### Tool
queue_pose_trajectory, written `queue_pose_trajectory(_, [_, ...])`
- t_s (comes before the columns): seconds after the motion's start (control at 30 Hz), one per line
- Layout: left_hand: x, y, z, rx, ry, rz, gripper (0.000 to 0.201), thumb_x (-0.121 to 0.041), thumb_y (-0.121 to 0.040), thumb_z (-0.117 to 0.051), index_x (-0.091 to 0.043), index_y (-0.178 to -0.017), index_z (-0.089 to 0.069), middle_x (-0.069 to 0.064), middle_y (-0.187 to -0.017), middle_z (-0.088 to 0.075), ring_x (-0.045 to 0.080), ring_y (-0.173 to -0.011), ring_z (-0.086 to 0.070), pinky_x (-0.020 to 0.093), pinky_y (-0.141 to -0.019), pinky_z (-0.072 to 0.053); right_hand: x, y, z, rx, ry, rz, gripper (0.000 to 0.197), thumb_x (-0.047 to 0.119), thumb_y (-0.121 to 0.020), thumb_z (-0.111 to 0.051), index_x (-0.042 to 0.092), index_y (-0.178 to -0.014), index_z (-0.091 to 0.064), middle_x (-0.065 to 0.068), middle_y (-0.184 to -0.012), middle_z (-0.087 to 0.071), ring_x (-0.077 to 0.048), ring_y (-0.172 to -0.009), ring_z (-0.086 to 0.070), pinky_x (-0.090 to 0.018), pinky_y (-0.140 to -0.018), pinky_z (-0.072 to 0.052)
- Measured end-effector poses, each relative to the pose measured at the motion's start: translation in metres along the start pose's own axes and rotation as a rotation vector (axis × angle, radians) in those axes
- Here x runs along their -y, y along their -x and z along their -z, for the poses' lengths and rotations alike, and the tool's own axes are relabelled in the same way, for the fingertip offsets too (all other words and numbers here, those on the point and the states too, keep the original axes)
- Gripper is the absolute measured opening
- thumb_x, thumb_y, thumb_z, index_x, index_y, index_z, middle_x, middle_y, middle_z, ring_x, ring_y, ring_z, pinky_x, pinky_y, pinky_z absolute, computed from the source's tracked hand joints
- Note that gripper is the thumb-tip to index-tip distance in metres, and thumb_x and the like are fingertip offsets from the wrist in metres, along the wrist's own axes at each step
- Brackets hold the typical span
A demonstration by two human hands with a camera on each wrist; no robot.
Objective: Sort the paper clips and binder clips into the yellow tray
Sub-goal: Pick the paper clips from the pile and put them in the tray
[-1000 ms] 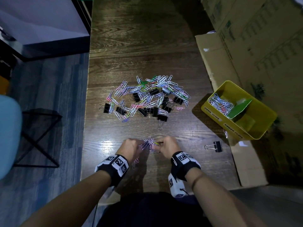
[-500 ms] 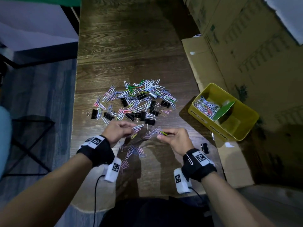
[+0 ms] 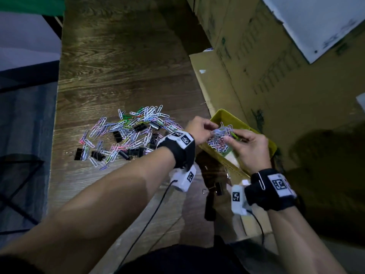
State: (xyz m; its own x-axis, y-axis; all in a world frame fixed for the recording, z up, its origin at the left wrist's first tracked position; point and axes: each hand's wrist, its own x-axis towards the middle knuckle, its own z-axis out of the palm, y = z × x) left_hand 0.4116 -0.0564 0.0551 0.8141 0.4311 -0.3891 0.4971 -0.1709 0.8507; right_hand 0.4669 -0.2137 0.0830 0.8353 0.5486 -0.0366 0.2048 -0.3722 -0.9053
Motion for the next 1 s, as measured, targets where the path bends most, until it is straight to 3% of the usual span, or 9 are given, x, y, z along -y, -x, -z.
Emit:
queue_pose_trajectory(0.1, [-0.004,0.000,-0.007,0.073,-0.441,-0.100,0.035,-0.014,-0.087,-0.058,-0.022,-0.121,-0.061,0.006,-0.121,-0.064,0.022,-0.105,-0.060,0.027,-0.093,-0.043,-0.010,-0.025,0.006,0.041,0.225,-0.065,0.035,0.018,-0.076,-0.078,0.005,-0.107,-0.070,-0.001,-0.095,-0.067,-0.009,-0.086,-0.057,0.004,-0.072,-0.035])
queue_pose_trajectory(0.17, [-0.002,0.006,-0.008,0.157,-0.554,-0.244,0.034,-0.011,-0.091,-0.051,-0.011,-0.123,-0.059,0.011,-0.129,-0.058,0.026,-0.118,-0.053,0.028,-0.101,-0.035,-0.019,-0.042,0.002,0.094,0.343,-0.123,0.036,0.023,-0.079,-0.076,0.009,-0.111,-0.069,0.001,-0.101,-0.063,-0.009,-0.088,-0.058,-0.007,-0.085,-0.040])
queue_pose_trajectory(0.23, [0.007,0.014,-0.009,0.251,-0.640,-0.334,0.031,-0.012,-0.091,-0.050,-0.005,-0.120,-0.059,0.013,-0.125,-0.060,0.027,-0.116,-0.054,0.030,-0.098,-0.036,-0.027,-0.054,-0.004,0.163,0.455,-0.132,0.035,0.026,-0.080,-0.076,0.012,-0.111,-0.070,-0.011,-0.103,-0.069,-0.017,-0.087,-0.065,-0.024,-0.092,-0.049])
queue_pose_trajectory(0.37, [0.033,0.027,-0.005,0.300,-0.731,-0.388,0.025,-0.024,-0.092,-0.048,-0.012,-0.106,-0.066,0.009,-0.105,-0.066,0.027,-0.098,-0.060,0.041,-0.087,-0.049,-0.027,-0.061,-0.022,0.277,0.615,-0.094,0.029,0.025,-0.082,-0.074,0.010,-0.107,-0.071,-0.016,-0.100,-0.071,-0.026,-0.088,-0.067,-0.033,-0.089,-0.053])
queue_pose_trajectory(0.57, [0.057,0.059,0.011,0.273,-0.656,-0.436,0.023,-0.019,-0.092,-0.049,-0.015,-0.107,-0.066,0.006,-0.105,-0.067,0.022,-0.099,-0.059,0.037,-0.090,-0.048,-0.014,-0.038,-0.047,0.455,0.633,-0.077,0.047,0.024,-0.079,-0.076,0.013,-0.123,-0.063,-0.010,-0.112,-0.069,-0.021,-0.103,-0.064,-0.032,-0.098,-0.048])
queue_pose_trajectory(0.67, [0.073,0.085,0.033,0.106,-0.496,-0.504,0.023,-0.012,-0.088,-0.054,-0.013,-0.106,-0.068,0.003,-0.104,-0.069,0.017,-0.097,-0.062,0.032,-0.092,-0.048,-0.003,-0.018,-0.058,0.524,0.596,0.010,0.042,0.026,-0.082,-0.073,0.016,-0.122,-0.063,-0.009,-0.107,-0.071,-0.019,-0.097,-0.065,-0.034,-0.095,-0.049])
queue_pose_trajectory(0.8, [0.119,0.127,0.080,-0.219,-0.380,-0.208,0.026,-0.004,-0.086,-0.052,-0.014,-0.106,-0.066,-0.002,-0.099,-0.061,0.014,-0.089,-0.058,0.031,-0.085,-0.050,0.011,0.016,-0.081,0.515,0.461,0.227,0.019,0.025,-0.085,-0.068,0.016,-0.101,-0.073,-0.002,-0.089,-0.071,-0.012,-0.076,-0.062,-0.034,-0.080,-0.053])
queue_pose_trajectory(0.9, [0.166,0.157,0.111,-0.192,-0.619,-0.019,0.039,0.001,-0.080,-0.056,-0.009,-0.117,-0.060,0.008,-0.108,-0.056,0.023,-0.096,-0.054,0.044,-0.088,-0.050,0.017,0.046,-0.103,0.706,0.511,0.398,0.022,0.029,-0.091,-0.061,0.015,-0.105,-0.070,-0.002,-0.096,-0.068,-0.012,-0.083,-0.058,-0.028,-0.082,-0.050])
queue_pose_trajectory(1.0, [0.207,0.179,0.122,-0.090,-0.753,0.070,0.061,-0.003,-0.072,-0.059,-0.008,-0.132,-0.045,0.018,-0.130,-0.047,0.037,-0.113,-0.047,0.051,-0.090,-0.048,0.006,0.075,-0.134,0.909,0.619,0.450,0.025,0.028,-0.093,-0.058,0.017,-0.114,-0.065,-0.003,-0.106,-0.063,-0.017,-0.094,-0.060,-0.035,-0.084,-0.051])
